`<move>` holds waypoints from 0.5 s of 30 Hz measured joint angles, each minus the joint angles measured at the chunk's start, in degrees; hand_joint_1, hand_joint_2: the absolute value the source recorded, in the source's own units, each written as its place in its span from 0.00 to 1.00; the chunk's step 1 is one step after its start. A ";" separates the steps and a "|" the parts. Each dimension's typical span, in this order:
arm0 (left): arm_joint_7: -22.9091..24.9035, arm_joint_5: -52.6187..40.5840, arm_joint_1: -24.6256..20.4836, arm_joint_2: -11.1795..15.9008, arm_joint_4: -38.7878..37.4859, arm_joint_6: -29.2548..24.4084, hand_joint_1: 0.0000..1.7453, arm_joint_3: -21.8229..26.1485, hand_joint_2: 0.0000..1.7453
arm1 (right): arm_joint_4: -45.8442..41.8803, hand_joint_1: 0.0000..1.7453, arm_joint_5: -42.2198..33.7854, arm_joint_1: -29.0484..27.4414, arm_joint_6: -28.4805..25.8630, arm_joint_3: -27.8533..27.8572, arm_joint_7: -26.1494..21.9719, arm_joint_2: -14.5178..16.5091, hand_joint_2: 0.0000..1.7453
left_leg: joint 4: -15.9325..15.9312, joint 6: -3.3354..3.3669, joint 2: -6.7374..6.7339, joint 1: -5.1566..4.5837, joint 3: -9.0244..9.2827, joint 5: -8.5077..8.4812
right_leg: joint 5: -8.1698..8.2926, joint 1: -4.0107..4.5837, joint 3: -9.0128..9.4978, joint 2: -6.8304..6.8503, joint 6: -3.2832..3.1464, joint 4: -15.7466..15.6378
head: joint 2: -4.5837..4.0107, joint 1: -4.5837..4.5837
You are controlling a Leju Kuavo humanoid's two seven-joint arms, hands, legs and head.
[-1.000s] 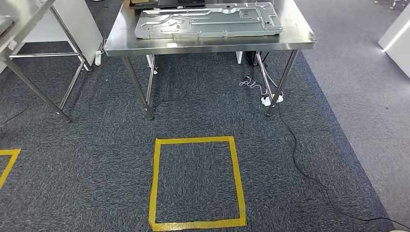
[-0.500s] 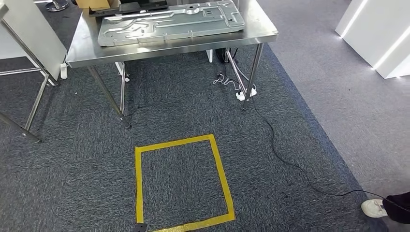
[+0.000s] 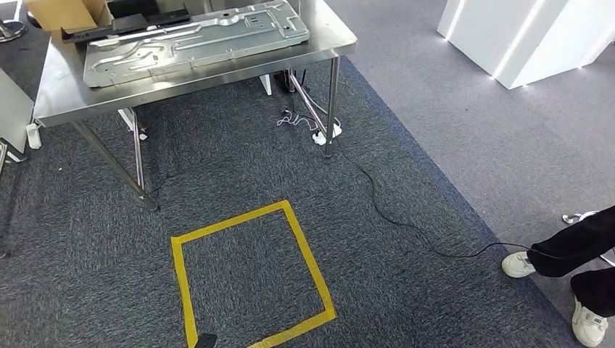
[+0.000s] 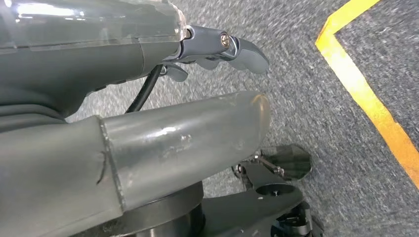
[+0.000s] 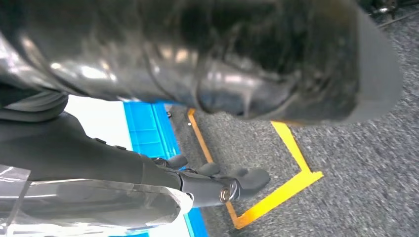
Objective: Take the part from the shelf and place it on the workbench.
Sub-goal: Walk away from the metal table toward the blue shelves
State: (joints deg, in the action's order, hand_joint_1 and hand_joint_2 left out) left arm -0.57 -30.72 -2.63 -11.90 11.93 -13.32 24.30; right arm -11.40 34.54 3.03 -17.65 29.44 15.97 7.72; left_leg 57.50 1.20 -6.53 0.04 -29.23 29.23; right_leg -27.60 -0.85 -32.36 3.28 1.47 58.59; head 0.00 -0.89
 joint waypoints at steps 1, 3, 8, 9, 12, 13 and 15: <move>0.02 -0.10 -0.11 0.01 0.00 -0.07 0.00 0.00 0.00 | 0.01 0.00 0.09 -0.07 0.01 0.04 -0.01 0.00 0.00 | 0.07 -0.33 -0.13 0.10 0.11 0.16 | 0.14 -0.09 -0.07 -0.58 -0.37 -0.07 | 0.00 0.02; 0.04 -0.39 -0.21 0.02 0.00 -0.20 0.00 0.00 0.00 | 0.02 0.00 0.23 -0.02 0.01 0.15 -0.10 0.03 0.00 | 2.04 -0.91 1.91 0.37 -0.56 1.92 | 0.52 -0.35 -0.20 -1.65 -1.11 -0.34 | 0.00 0.08; 0.26 -1.05 0.27 0.07 0.00 -0.73 0.00 0.02 0.00 | 0.02 0.00 0.36 0.15 0.01 0.65 -0.28 0.04 0.00 | 16.59 -1.21 5.94 0.57 -7.01 8.41 | 1.06 -0.22 -0.99 -5.13 -1.99 -0.18 | 0.00 0.15; 0.32 -1.07 0.31 0.07 0.00 -0.80 0.00 0.02 0.00 | 0.02 0.00 0.36 0.12 0.01 0.72 -0.28 0.03 0.00 | 15.36 -1.10 6.06 0.58 -6.43 7.01 | 1.07 -0.20 -1.04 -5.99 -1.97 -0.02 | 0.00 0.15; 0.36 -1.09 0.32 0.15 0.00 -0.87 0.00 0.05 0.00 | 0.02 0.00 0.36 0.15 0.02 0.83 -0.27 0.12 0.00 | 4.55 -0.38 9.06 0.63 -1.65 1.49 | 1.11 -0.16 -1.22 -8.41 -1.62 0.51 | 0.00 0.13; 0.36 -1.10 0.31 0.20 0.00 -0.88 0.00 0.07 0.00 | 0.02 0.00 0.36 0.18 0.03 0.84 -0.27 0.17 0.00 | 2.22 -0.18 10.10 0.61 -0.74 0.77 | 1.20 -0.18 -1.41 -9.08 -1.29 0.62 | 0.00 0.12; 0.38 -1.11 0.21 0.28 0.00 -0.89 0.00 0.12 0.00 | 0.02 0.00 0.36 0.06 0.03 0.85 -0.27 0.24 0.00 | 1.04 0.23 10.28 0.41 -0.37 0.64 | 1.54 -0.27 -1.82 -10.27 -0.39 0.52 | 0.00 0.11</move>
State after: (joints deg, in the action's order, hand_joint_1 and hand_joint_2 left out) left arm -0.19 -31.82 -2.43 -11.61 11.93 -14.21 24.43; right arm -11.38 34.91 3.09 -17.62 30.29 15.69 7.96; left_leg 58.54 1.43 3.75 0.44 -29.60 29.87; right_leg -26.07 -1.12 -34.18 -6.99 1.08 59.11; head 0.00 -0.78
